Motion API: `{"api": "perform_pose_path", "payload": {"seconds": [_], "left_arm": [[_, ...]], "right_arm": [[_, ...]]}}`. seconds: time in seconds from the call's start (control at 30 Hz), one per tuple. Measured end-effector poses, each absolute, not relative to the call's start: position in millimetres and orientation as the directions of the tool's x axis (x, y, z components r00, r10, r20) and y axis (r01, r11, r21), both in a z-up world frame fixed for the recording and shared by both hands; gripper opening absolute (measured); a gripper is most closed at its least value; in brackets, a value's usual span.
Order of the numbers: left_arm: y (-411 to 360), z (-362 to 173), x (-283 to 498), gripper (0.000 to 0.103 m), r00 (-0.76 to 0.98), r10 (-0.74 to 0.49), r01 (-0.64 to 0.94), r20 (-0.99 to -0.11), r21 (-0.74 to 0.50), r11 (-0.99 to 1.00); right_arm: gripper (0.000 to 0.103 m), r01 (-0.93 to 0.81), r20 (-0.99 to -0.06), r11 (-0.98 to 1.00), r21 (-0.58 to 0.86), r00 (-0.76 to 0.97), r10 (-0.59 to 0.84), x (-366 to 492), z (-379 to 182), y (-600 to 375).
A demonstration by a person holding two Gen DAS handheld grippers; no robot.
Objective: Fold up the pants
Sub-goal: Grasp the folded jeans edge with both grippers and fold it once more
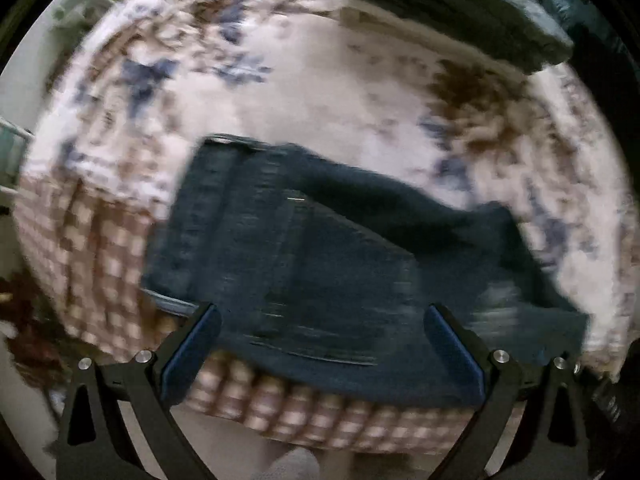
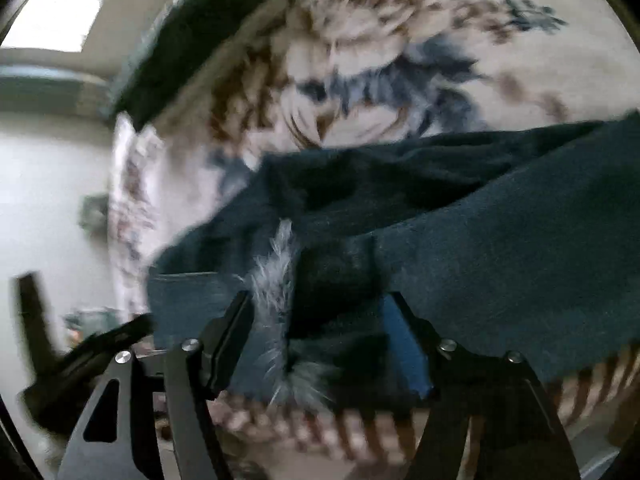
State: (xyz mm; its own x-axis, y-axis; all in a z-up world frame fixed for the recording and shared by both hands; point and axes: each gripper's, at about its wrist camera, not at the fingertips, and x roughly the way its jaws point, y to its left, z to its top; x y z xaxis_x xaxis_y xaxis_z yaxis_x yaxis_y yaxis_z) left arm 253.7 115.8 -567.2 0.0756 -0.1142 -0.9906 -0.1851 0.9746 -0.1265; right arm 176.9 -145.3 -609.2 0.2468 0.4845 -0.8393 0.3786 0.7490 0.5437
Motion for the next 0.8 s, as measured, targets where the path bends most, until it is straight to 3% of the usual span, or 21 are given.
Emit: {"api": "perform_pose_path", "payload": {"seconds": [0.1,0.27,0.3,0.37,0.47,0.53,0.6,0.8], "left_arm": [[88,-573,256,0.103,0.058,-0.222,-0.172,-0.973,-0.228,0.958],[14,-617,255,0.096,-0.071,-0.264,-0.066,-0.962,-0.260,0.963],[0,-631,253,0.079,-0.114,-0.263,-0.049,-0.958,-0.259,0.965],[-25,-644,245,0.067,-0.172,-0.225,-0.014,-0.959,-0.226,0.974],[-41,-646,235,0.020,-0.116,-0.112,0.080,-0.987,-0.122,0.989],[-40,-646,227,0.017,-0.098,-0.081,0.118,-0.992,-0.092,0.989],[-39,-647,220,0.007,-0.071,0.003,0.176,-0.997,-0.010,0.984],[-16,-638,220,0.009,-0.075,-0.049,0.095,-0.996,-0.056,0.994]], "right_arm": [[0.070,0.438,-0.831,0.706,0.556,0.279,0.481,155,-589,-182],[0.070,0.513,-0.915,0.757,0.404,0.234,0.330,133,-590,-244],[0.070,0.527,-0.924,0.759,0.383,0.222,0.312,131,-595,-253],[0.070,0.550,-0.943,0.766,0.332,0.194,0.270,128,-604,-271],[0.070,0.578,-0.963,0.771,0.268,0.144,0.227,125,-617,-287],[0.070,0.582,-0.970,0.777,0.240,0.118,0.212,121,-622,-294],[0.070,0.575,-0.975,0.788,0.218,0.086,0.207,119,-629,-295],[0.069,0.521,-0.984,0.841,0.148,-0.006,0.176,126,-647,-282]]}}
